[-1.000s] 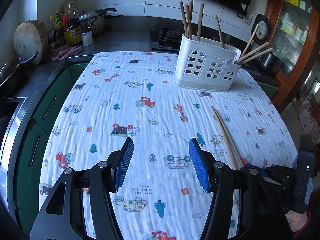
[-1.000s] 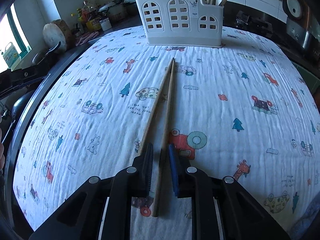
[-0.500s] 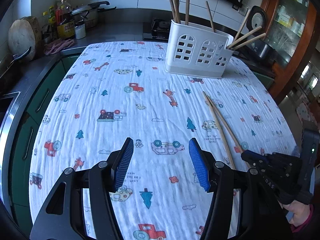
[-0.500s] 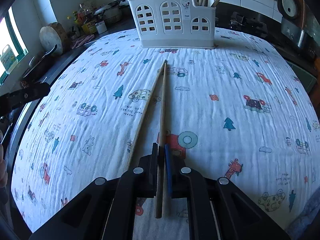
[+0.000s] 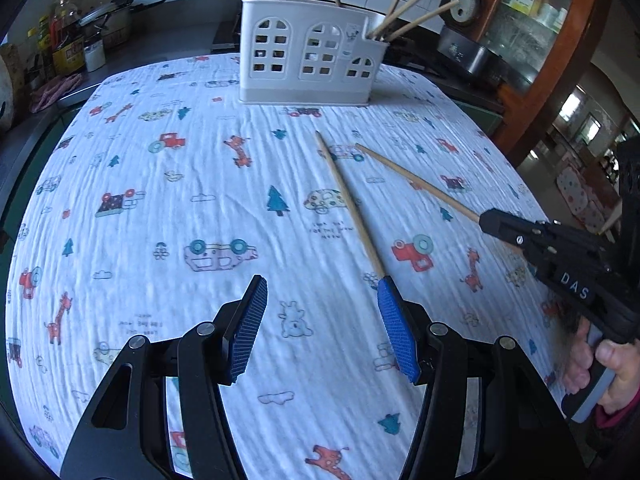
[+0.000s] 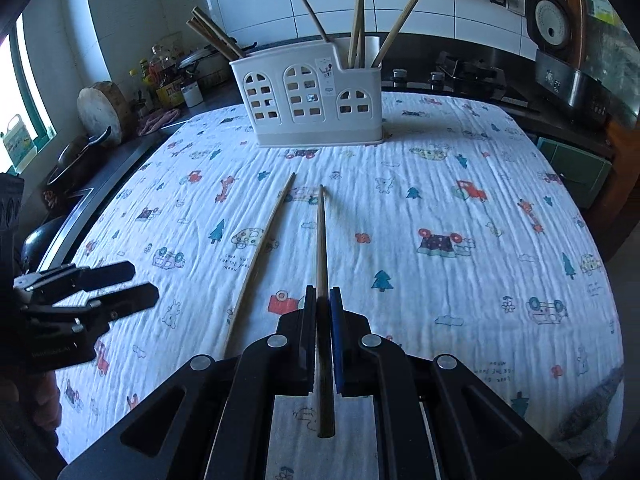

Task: Organize utensils
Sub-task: 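Close the left tool on the last chopstick while the right tool lifts its chopstick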

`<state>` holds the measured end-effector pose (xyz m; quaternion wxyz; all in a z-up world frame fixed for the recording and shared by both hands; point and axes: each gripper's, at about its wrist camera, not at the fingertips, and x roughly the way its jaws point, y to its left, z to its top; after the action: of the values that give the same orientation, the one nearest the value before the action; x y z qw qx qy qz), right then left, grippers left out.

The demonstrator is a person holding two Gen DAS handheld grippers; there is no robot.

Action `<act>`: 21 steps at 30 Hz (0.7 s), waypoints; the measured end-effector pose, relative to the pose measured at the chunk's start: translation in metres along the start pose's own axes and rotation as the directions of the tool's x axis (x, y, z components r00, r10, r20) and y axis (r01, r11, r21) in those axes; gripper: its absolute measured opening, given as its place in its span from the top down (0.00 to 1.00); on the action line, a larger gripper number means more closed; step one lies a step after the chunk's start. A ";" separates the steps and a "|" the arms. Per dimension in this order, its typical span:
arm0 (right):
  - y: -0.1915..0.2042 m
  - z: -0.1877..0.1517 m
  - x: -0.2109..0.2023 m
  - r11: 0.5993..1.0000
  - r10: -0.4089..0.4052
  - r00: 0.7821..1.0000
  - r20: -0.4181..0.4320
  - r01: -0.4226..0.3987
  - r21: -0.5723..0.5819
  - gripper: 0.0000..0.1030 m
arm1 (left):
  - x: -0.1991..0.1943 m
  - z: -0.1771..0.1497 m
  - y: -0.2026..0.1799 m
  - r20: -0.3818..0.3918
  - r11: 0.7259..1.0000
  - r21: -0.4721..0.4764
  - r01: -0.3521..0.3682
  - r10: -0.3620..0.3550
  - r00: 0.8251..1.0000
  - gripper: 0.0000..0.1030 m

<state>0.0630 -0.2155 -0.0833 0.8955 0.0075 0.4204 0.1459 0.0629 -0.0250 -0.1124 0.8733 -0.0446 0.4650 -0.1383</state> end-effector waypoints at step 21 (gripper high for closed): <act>-0.010 0.007 -0.025 1.000 -0.018 0.998 0.063 0.018 0.005 0.94 | 0.055 0.005 -0.034 -0.093 0.998 -0.056 0.038 -0.043 0.995 0.79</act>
<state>0.0556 -0.2310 -0.0615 0.9096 0.0105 0.3923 0.1365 0.0893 -0.0731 -0.1471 0.8460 -0.0709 0.5082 -0.1453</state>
